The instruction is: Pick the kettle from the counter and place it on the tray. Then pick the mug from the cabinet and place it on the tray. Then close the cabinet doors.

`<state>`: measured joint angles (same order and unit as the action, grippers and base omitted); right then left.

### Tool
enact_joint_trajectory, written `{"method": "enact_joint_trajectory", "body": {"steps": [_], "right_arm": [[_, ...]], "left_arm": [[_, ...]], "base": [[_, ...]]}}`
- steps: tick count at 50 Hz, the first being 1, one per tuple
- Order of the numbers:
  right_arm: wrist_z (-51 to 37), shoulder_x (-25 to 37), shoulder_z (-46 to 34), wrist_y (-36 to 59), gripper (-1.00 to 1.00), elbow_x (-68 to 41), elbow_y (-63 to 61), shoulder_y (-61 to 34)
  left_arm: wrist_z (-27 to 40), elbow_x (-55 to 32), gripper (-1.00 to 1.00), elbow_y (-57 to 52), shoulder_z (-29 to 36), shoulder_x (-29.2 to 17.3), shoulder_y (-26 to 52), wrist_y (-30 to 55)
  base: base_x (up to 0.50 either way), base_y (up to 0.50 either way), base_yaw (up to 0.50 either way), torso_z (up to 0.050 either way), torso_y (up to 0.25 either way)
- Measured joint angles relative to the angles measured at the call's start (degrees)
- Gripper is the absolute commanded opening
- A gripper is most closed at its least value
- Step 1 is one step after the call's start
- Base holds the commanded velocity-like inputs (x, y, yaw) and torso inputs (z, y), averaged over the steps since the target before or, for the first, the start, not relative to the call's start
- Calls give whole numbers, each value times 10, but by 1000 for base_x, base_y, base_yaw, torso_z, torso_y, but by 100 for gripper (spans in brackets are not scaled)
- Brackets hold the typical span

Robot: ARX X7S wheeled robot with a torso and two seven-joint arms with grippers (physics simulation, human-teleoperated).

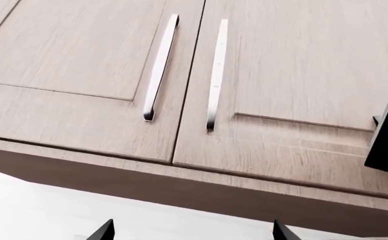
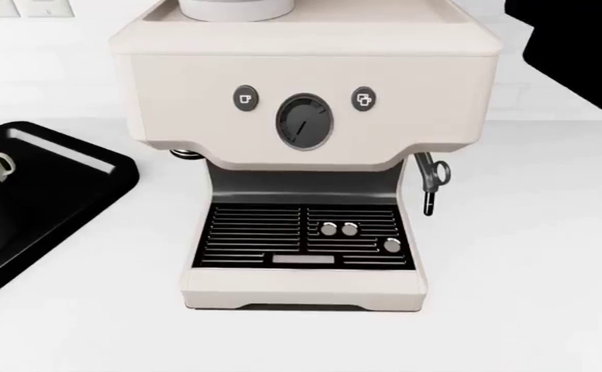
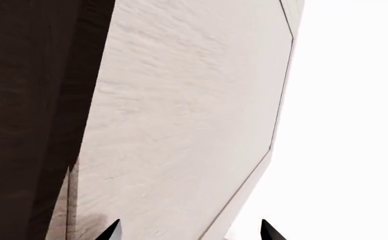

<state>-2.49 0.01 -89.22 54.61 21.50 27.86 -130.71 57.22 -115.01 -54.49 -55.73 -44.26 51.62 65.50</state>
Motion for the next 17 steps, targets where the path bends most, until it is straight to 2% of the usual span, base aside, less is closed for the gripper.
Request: {"method": "enact_joint_trajectory", "body": {"steps": [10,17], "right_arm": [[29,0,-5,-12,100,91,2,22],[20,0,4,-15,100,68,6,19]], "left_arm": [[-9,4,100,2,-14,7,-8,8],[-10,4,100,2,-18,8,-12,9]], "base": [[0,0,0,0,0],[0,0,0,0,0]]}}
